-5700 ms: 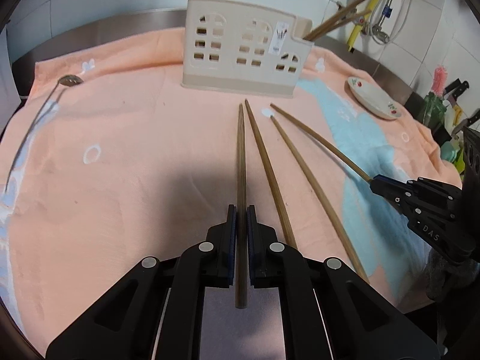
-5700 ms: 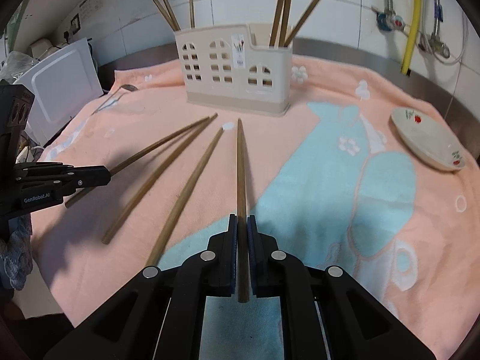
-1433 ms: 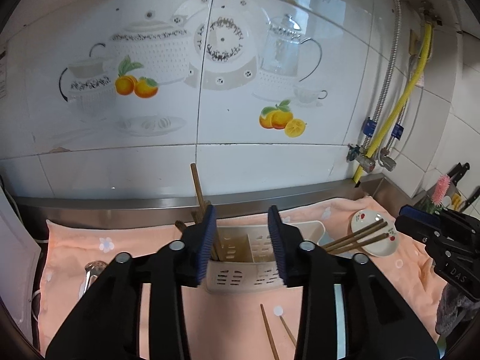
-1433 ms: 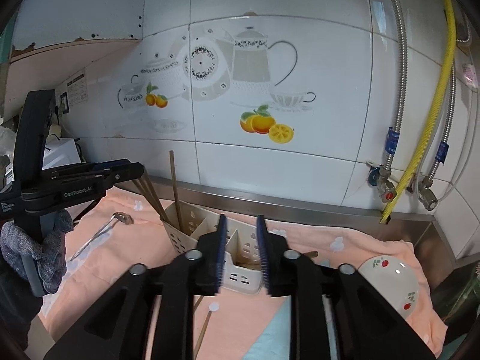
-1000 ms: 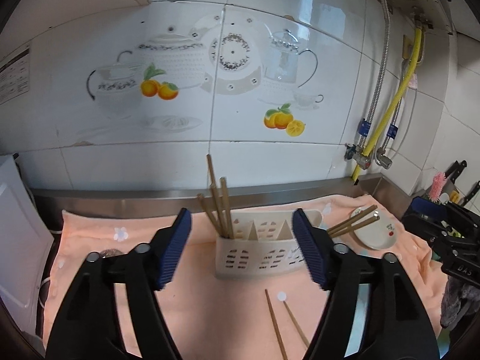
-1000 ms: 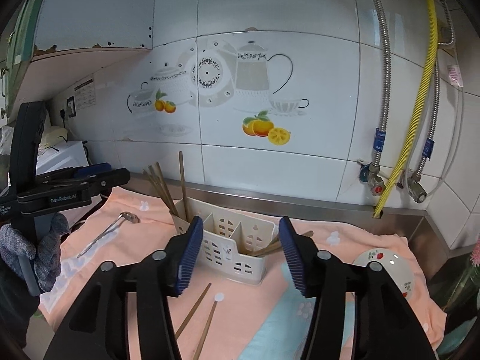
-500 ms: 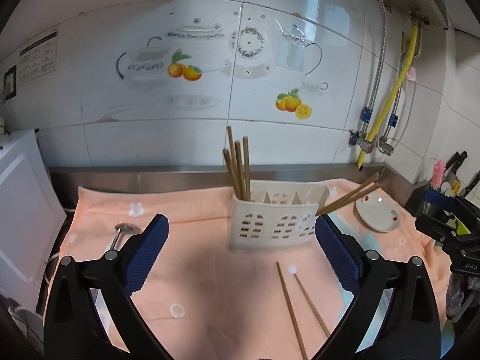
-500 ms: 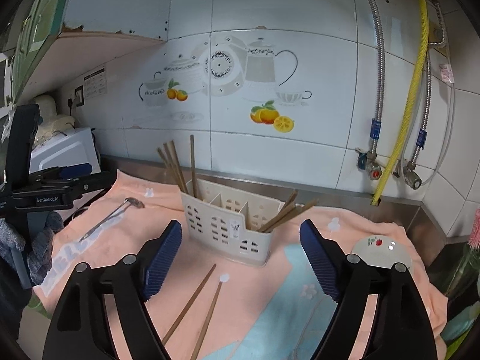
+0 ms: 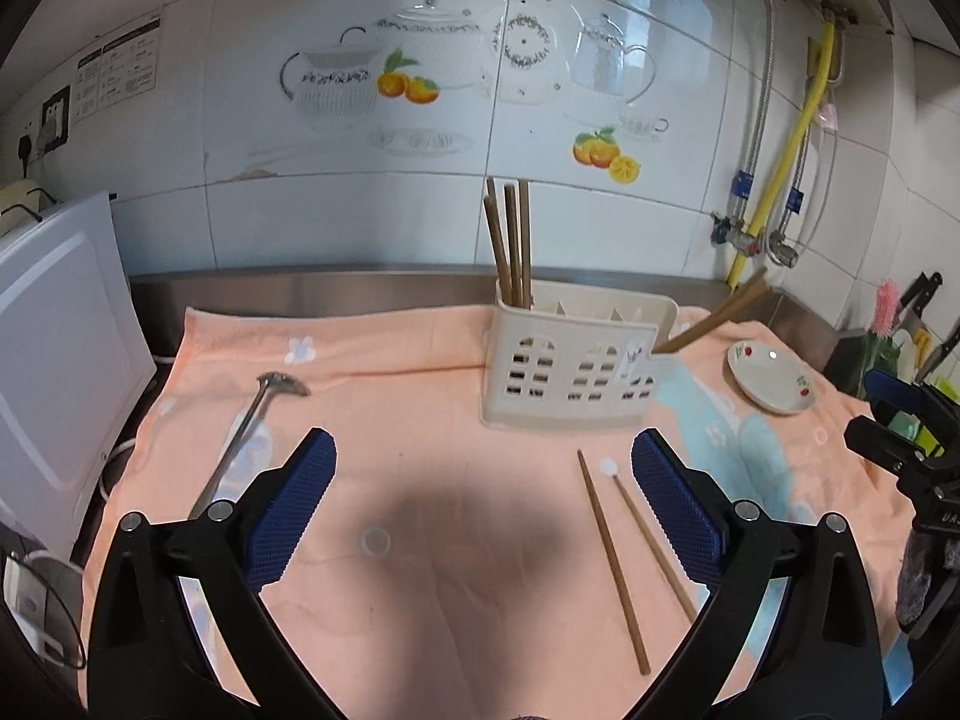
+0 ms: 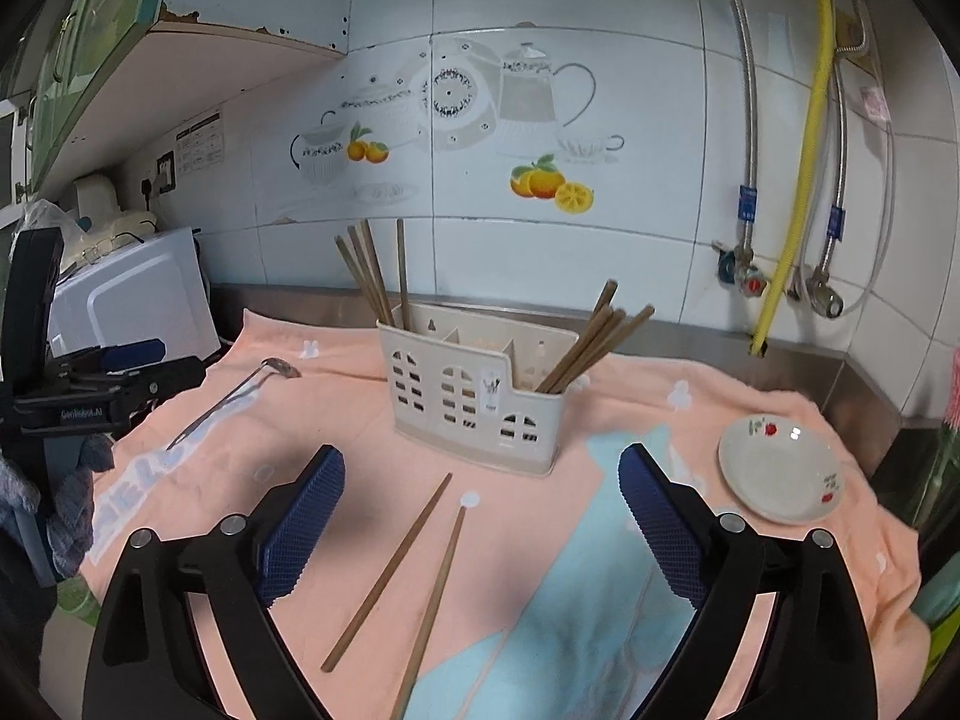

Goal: Organize utensils
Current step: 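Withdraw both open tools from the holder back over the two loose chopsticks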

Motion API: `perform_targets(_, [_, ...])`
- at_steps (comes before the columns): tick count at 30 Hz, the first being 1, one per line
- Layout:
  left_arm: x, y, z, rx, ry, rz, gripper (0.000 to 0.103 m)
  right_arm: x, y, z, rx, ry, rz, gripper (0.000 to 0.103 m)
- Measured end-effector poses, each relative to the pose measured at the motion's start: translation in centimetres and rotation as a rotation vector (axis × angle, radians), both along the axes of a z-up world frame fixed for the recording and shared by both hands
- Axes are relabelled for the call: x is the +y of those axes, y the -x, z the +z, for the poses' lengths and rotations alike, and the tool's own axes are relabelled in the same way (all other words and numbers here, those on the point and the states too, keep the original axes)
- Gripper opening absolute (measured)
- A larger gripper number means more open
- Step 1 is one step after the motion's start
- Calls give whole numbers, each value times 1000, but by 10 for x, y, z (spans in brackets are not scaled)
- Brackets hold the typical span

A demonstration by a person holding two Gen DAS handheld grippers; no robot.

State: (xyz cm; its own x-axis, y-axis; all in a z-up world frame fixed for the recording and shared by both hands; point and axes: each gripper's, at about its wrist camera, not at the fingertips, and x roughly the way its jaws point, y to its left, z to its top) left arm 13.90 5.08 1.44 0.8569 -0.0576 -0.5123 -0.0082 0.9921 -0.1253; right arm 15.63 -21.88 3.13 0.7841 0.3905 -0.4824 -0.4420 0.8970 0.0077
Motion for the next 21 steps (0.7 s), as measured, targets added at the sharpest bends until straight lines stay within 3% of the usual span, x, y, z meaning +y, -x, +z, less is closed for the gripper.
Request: perform_targets(21, [2,31,-53,69,38,44,98,2,26,-83,132,18,9,91])
